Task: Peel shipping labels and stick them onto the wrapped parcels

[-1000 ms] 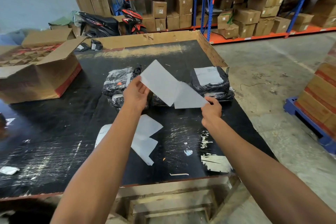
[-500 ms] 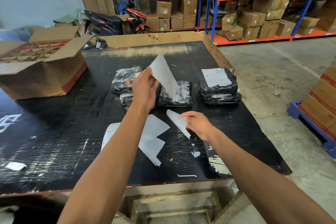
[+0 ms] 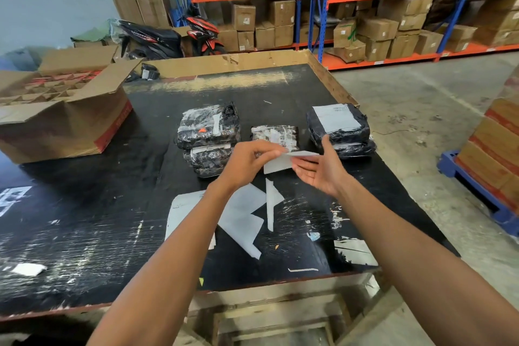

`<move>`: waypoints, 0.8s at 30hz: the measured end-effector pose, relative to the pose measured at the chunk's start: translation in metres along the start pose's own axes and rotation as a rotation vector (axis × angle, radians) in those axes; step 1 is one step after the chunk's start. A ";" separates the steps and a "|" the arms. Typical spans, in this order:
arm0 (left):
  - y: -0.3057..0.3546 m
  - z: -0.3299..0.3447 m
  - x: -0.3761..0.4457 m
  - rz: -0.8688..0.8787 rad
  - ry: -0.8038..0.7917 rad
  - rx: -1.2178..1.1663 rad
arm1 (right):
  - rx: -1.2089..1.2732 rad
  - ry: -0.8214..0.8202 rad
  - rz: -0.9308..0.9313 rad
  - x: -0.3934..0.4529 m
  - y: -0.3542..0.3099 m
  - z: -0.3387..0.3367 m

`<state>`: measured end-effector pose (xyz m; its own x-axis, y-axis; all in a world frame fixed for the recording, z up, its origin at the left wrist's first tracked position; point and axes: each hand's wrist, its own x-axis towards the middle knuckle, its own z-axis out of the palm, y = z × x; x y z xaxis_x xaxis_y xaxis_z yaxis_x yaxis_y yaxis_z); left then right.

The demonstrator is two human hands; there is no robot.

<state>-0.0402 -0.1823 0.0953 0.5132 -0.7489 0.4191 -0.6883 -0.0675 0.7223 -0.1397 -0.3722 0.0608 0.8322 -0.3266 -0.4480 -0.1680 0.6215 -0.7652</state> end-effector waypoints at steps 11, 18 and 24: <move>-0.039 -0.017 -0.026 -0.075 -0.271 0.218 | -0.276 0.149 -0.237 0.001 -0.002 0.013; -0.034 -0.001 -0.007 -0.517 -0.099 -0.398 | -0.309 0.068 -0.350 -0.007 0.000 0.008; -0.032 0.021 0.034 -0.536 0.273 -0.420 | -0.361 0.104 -0.393 0.011 -0.011 0.010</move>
<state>-0.0111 -0.2199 0.0749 0.8714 -0.4896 0.0314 -0.0801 -0.0788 0.9937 -0.1232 -0.3753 0.0691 0.8153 -0.5654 -0.1252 -0.0407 0.1597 -0.9863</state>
